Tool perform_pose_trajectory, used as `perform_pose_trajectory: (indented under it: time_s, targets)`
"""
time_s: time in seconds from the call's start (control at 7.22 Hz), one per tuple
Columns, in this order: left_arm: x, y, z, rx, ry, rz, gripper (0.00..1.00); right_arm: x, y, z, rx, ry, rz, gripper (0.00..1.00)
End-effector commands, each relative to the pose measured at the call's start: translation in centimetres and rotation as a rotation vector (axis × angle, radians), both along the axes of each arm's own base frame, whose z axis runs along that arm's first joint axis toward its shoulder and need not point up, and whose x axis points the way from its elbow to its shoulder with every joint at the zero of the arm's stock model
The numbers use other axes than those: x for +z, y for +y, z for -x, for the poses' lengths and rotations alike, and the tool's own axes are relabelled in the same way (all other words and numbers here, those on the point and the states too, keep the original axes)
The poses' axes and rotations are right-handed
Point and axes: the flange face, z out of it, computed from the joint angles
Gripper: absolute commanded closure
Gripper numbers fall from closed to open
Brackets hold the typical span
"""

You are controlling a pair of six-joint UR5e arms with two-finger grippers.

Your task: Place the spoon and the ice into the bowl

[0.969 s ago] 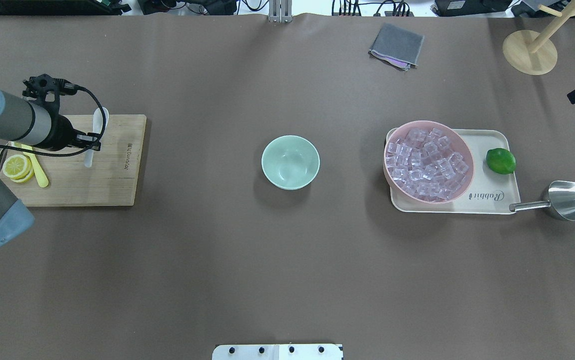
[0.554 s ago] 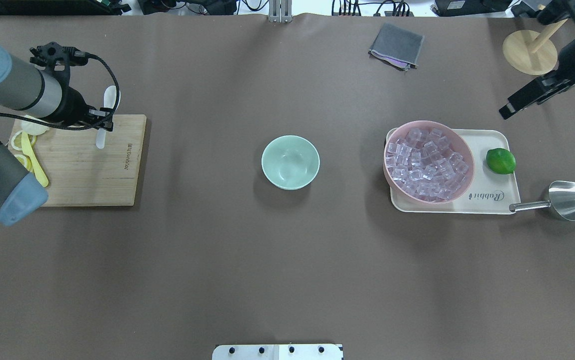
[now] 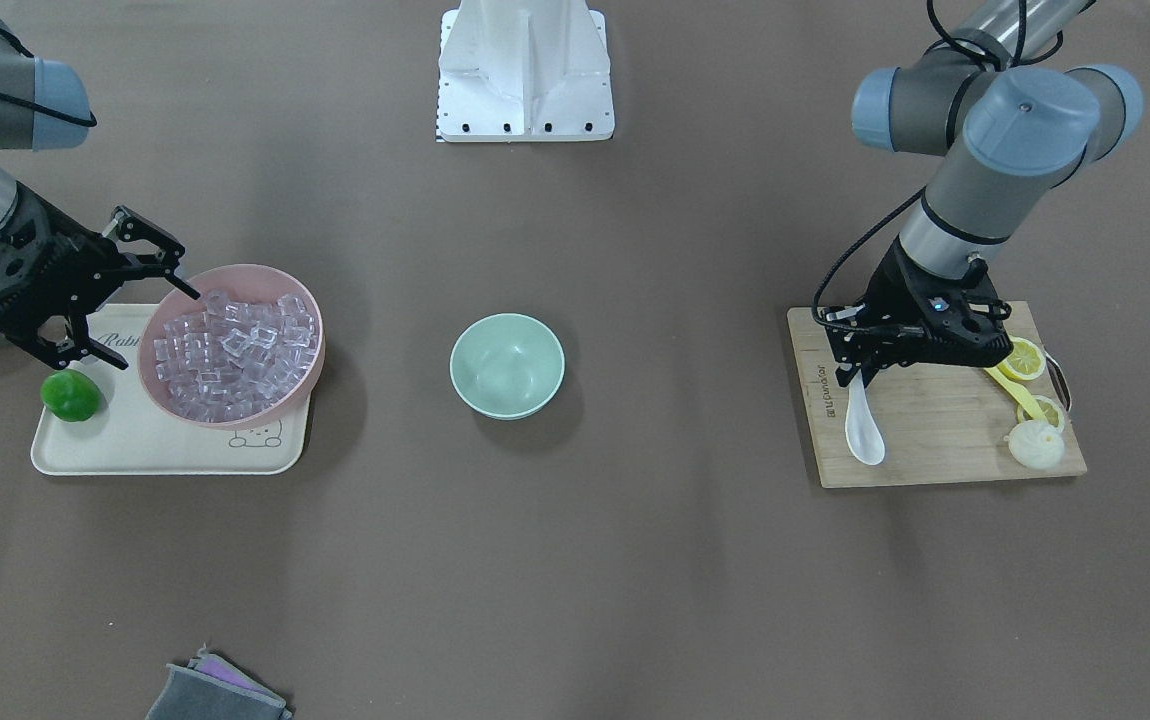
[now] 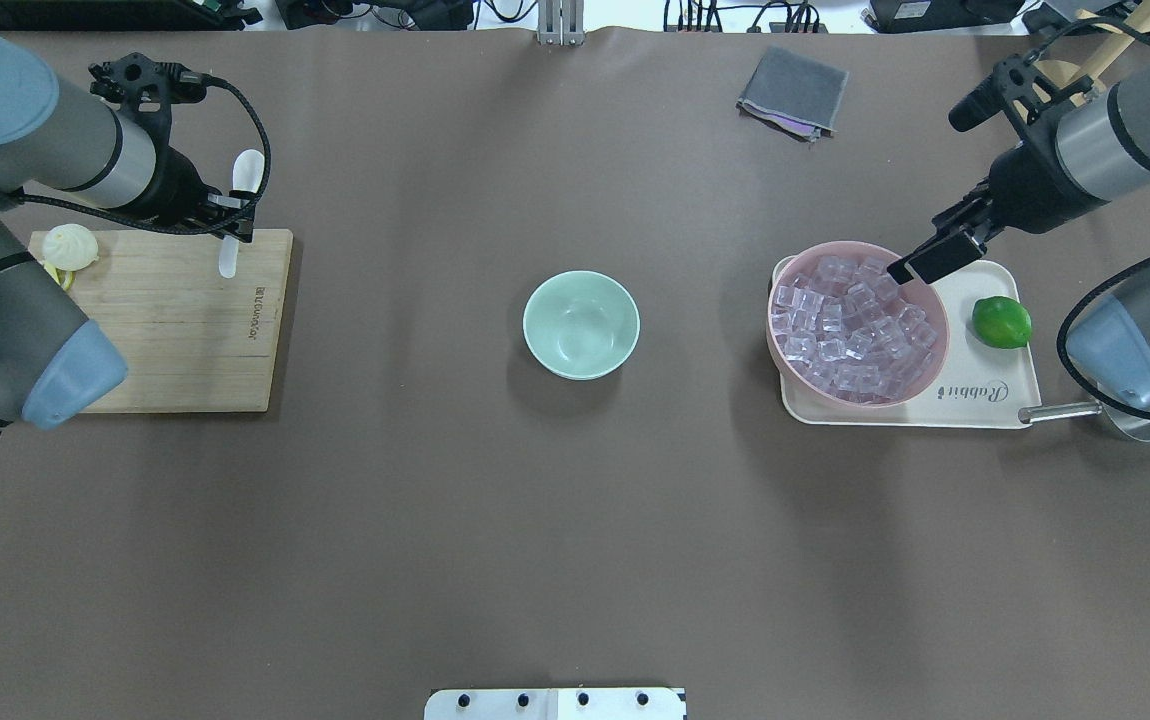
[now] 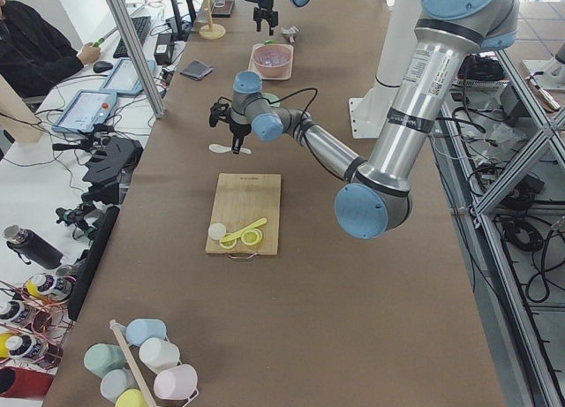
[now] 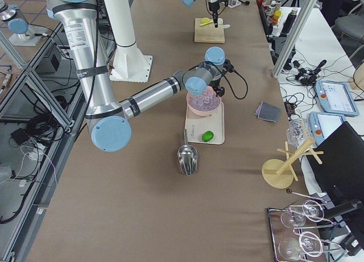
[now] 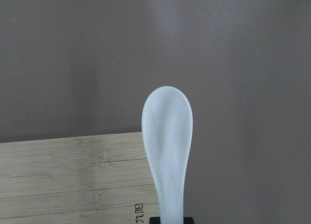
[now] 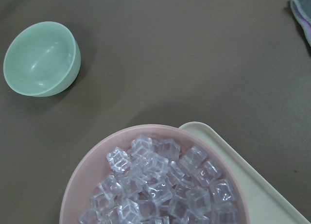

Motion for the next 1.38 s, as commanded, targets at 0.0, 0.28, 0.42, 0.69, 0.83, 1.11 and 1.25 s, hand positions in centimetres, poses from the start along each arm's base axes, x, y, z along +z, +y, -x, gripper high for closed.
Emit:
perform_pose_trajectory:
  time_s: [0.0, 0.28, 0.42, 0.69, 0.83, 1.11, 1.25]
  targets:
    - [-0.1, 0.0, 0.0, 0.001, 0.001, 0.0, 1.0, 3.0, 0.1, 1.3, -0.036, -0.091, -0.12, 0.01]
    - [-0.9, -0.1, 0.0, -0.001, -0.013, 0.018, 1.0, 6.2, 1.1, 2.8, -0.065, -0.159, -0.212, 0.01]
    - [-1.0, -0.1, 0.0, 0.0, -0.012, 0.018, 1.0, 6.9, 2.0, 4.2, -0.093, -0.167, -0.22, 0.01]
    - [-0.9, -0.2, 0.0, -0.001, -0.013, 0.02, 1.0, 6.7, 2.9, 5.6, -0.117, -0.172, -0.222, 0.08]
    - [-1.0, -0.2, 0.1, -0.001, -0.012, 0.019, 1.0, 6.5, 3.2, 6.1, -0.125, -0.179, -0.209, 0.17]
    - [-0.8, -0.3, 0.1, -0.003, -0.014, 0.021, 1.0, 6.8, 3.8, 7.2, -0.135, -0.175, -0.201, 0.29]
    - [-0.8, -0.3, 0.2, -0.004, -0.015, 0.022, 1.0, 6.8, 4.0, 7.7, -0.132, -0.169, -0.199, 0.3]
